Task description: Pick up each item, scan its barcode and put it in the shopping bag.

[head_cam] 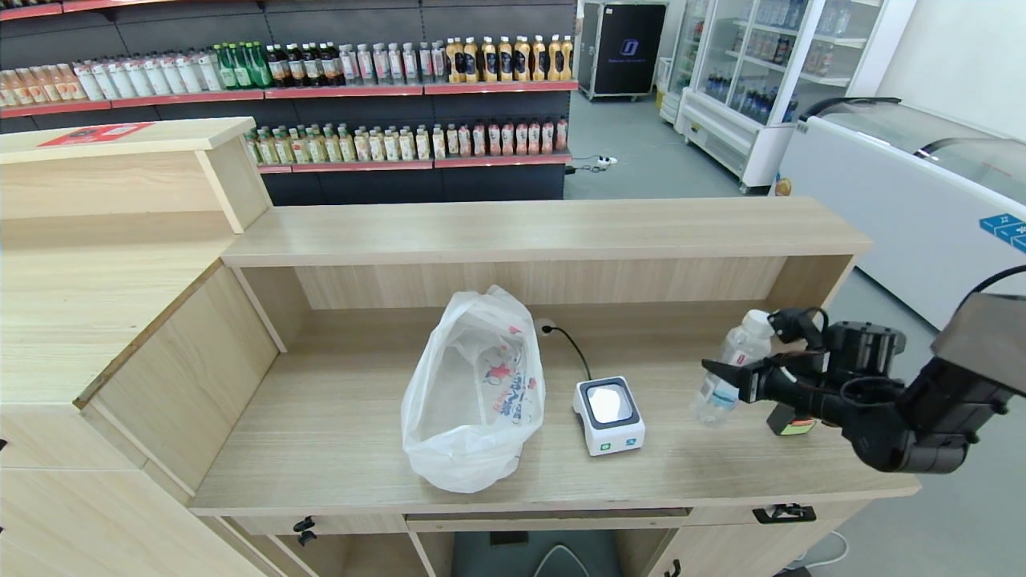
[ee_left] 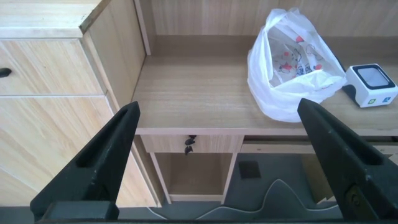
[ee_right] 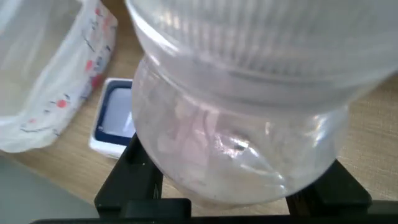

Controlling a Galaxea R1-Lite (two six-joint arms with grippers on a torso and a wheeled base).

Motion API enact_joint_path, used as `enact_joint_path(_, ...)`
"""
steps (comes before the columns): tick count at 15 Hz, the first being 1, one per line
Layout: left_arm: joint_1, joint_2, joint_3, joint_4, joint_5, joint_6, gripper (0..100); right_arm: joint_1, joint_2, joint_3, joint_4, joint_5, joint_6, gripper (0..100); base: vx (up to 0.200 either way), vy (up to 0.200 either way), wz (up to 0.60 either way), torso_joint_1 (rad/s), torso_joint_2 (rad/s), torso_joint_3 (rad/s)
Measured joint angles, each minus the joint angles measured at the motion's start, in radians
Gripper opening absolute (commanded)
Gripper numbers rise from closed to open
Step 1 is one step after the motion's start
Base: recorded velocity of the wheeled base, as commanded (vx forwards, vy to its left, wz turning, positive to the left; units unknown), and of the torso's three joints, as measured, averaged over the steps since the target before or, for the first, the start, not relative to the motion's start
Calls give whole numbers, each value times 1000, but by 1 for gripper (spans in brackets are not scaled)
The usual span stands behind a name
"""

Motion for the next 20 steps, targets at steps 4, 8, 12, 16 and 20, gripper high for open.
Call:
enact_joint_path(4,0,0,0,0,0,0,100,20,-408,-25,464,79,183,0,0,0,0,0,0,0)
enact_joint_path(8,0,0,0,0,0,0,100,163,-738,-196,908,136,381,0,0,0,0,0,0,0)
enact_joint_path(12,0,0,0,0,0,0,100,312,-874,-227,936,142,426,0,0,0,0,0,0,0)
enact_joint_path(16,0,0,0,0,0,0,100,402,-947,-156,933,140,426,0,0,0,0,0,0,0)
enact_joint_path(20,0,0,0,0,0,0,100,459,-997,-130,936,162,481,0,0,0,0,0,0,0)
